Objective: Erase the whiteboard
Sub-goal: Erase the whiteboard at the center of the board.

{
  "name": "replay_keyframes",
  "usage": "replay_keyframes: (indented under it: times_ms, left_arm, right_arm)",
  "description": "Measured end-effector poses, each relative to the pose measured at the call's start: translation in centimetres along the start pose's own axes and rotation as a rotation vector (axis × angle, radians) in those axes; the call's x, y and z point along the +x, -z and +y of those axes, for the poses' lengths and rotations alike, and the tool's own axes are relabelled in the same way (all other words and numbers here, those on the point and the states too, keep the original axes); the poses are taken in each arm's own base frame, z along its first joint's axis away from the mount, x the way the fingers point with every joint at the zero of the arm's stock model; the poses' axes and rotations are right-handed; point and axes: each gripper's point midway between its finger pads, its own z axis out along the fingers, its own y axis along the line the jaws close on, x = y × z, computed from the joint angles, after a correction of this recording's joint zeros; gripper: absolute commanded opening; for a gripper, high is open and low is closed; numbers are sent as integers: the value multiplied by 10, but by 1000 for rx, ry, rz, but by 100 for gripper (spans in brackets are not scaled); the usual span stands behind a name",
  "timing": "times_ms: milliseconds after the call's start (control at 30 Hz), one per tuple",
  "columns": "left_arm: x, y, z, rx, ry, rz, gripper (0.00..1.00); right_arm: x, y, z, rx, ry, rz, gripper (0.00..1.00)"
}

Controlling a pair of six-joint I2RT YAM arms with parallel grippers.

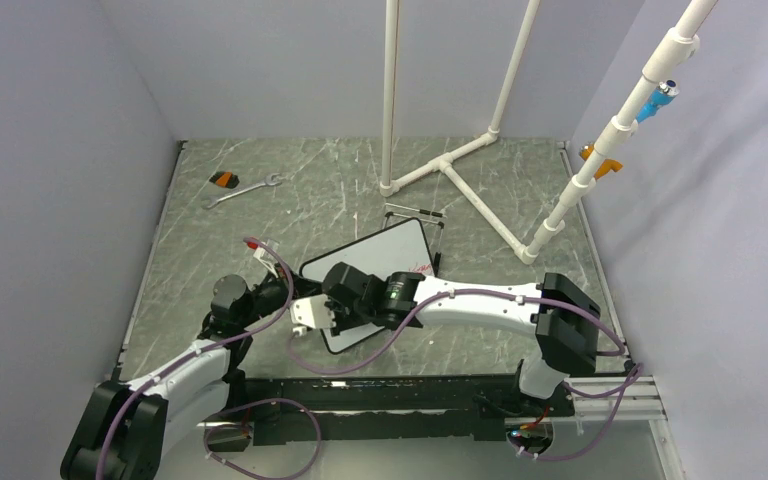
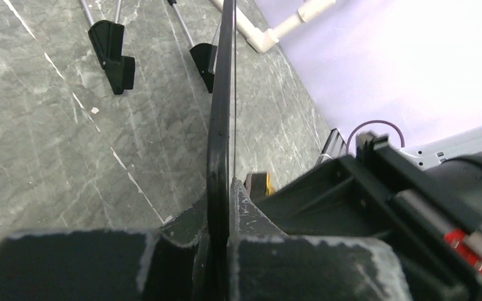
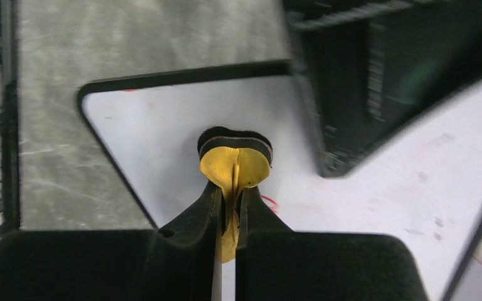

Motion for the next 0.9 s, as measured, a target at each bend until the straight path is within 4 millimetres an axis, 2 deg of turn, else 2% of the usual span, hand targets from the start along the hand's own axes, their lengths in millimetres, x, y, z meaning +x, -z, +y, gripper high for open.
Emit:
replay_keyframes:
  times_ms: [167,267,400,667,767,900]
  left_arm:
    - [1,1,-5,19,-7,10,0]
    - [4,2,-5,21,-5,22,0]
    - [4,2,-4,17,-16,21,0]
    - [0,1,0,1,-8,3,0]
    - [1,1,0,0,1,4,0]
    - [1,1,-1,1,3,4,0]
  right_arm:
    - [1,-4,36,-113,70,3,0]
    - [2,-6,45,-141,78,6,0]
    - [10,-6,33,-130,17,11,0]
    - [34,11,-21,-7,-145,18,0]
    - [35,11,-23,-4,-151,16,0]
    - [31,10,-11,-41,-105,0,0]
